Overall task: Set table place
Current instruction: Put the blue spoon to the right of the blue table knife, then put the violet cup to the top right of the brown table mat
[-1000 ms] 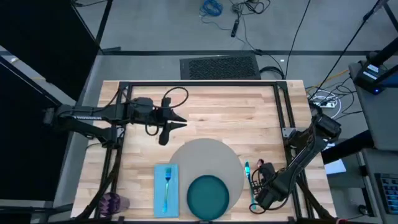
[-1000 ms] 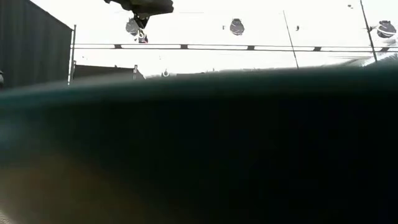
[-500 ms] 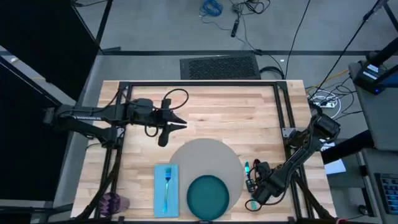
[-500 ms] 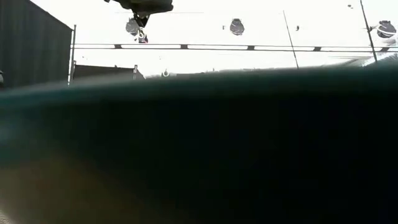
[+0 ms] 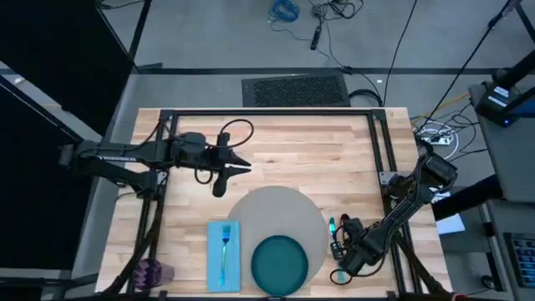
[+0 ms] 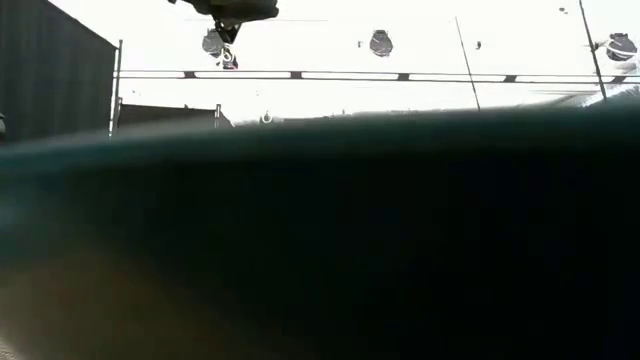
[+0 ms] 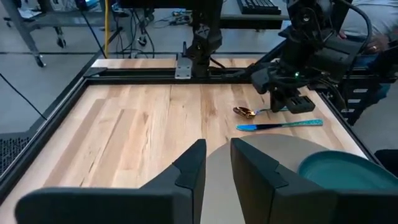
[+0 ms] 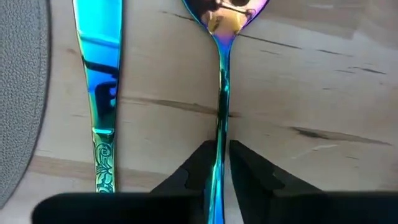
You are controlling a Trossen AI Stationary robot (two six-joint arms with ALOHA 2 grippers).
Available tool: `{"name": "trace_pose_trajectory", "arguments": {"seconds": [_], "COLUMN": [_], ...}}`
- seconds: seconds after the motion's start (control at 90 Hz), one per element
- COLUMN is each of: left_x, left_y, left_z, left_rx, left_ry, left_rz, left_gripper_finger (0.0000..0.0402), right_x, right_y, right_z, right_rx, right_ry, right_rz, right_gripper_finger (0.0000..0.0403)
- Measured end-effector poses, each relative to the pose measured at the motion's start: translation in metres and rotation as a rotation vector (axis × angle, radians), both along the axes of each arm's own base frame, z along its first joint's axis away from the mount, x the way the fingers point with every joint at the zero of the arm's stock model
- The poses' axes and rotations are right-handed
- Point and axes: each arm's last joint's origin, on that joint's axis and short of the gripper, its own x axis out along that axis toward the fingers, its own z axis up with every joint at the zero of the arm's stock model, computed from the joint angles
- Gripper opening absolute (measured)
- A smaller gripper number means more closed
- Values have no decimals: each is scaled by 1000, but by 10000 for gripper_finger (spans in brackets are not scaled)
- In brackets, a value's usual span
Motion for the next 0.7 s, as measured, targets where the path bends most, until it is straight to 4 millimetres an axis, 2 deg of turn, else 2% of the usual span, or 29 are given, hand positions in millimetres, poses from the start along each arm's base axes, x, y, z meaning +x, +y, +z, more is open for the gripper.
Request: {"name": "trace_pose_trajectory", "arguments": {"seconds": [0.444,0.7], "left_x": [0,0], "left_y": [0,0], "left_z": [0,0], "left_rx": [0,0], "left_ry": [1,2], "left_rz": [0,0], "left_gripper_finger": [61,61], "right_x": [-1,-3], "right_y": [-1,-6], "right_z": [3,29], "right_rx": [17,28], "right_ry": [18,-87], "right_rz": [22,37], "right_gripper_finger": [109,114]}}
